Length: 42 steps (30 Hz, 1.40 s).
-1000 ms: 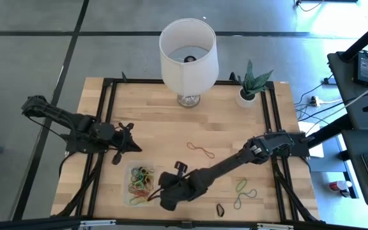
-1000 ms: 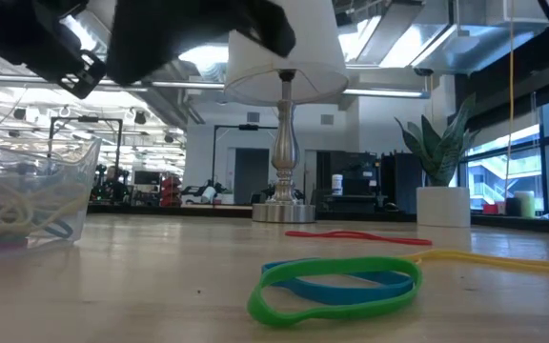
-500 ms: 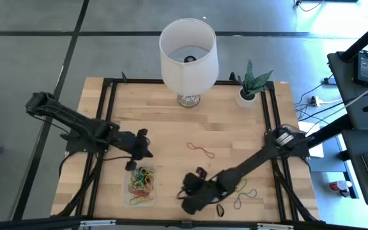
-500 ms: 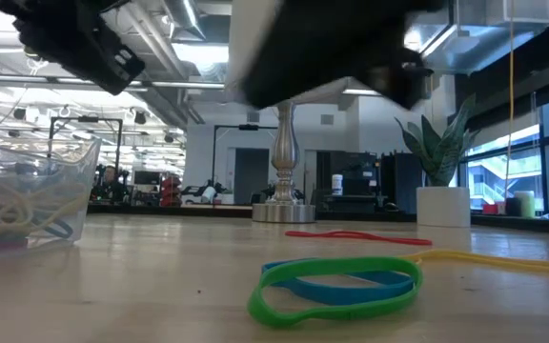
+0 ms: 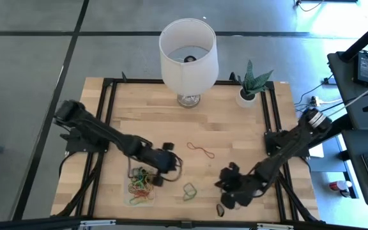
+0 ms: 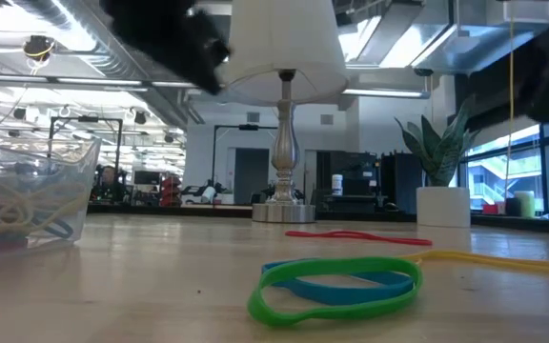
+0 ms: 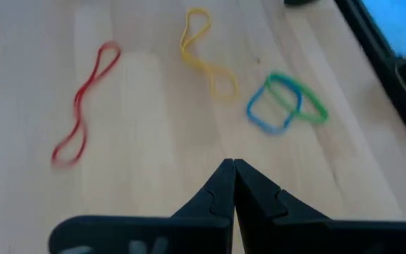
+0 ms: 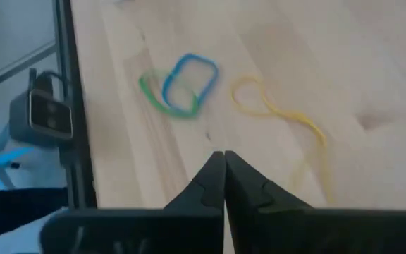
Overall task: Pick and place rubber bands into bin
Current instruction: Put the blue rubber band into the transparent bin
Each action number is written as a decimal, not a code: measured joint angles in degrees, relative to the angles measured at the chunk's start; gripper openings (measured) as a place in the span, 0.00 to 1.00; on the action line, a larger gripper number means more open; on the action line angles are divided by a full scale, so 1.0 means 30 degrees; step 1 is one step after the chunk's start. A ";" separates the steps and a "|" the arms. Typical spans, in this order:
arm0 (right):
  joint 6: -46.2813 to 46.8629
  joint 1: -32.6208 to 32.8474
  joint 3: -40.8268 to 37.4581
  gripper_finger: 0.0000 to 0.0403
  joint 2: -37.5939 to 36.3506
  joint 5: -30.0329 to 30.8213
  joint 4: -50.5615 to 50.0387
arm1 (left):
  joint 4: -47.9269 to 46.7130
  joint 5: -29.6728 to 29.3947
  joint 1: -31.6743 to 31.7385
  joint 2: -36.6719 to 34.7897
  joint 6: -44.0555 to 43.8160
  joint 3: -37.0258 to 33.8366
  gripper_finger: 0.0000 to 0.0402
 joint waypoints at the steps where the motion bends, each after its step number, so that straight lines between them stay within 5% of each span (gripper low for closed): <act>1: 0.0000 0.0192 -0.0543 0.01 -0.0456 -0.0002 0.0152 | 0.0062 -0.0019 -0.0016 0.0712 -0.0001 0.0715 0.01; 12: -0.0244 0.1682 -0.4772 0.01 -0.4272 -0.0042 0.0999 | -0.0543 -0.0240 -0.0187 0.6863 0.0037 0.7037 0.18; 24: -0.0296 0.3097 -0.6095 0.01 -0.5054 -0.0066 0.2266 | -0.0610 0.0149 -0.0442 1.0135 -0.0566 0.8014 0.33; 34: -0.0295 0.3476 -0.6120 0.01 -0.5129 -0.0015 0.2018 | -0.1615 0.0575 -0.0674 1.1007 0.0576 0.8092 0.29; 42: -0.0462 0.3476 -0.6120 0.01 -0.5121 -0.0015 0.2035 | -0.1937 -0.1345 -0.1058 1.1323 0.0084 0.8113 0.02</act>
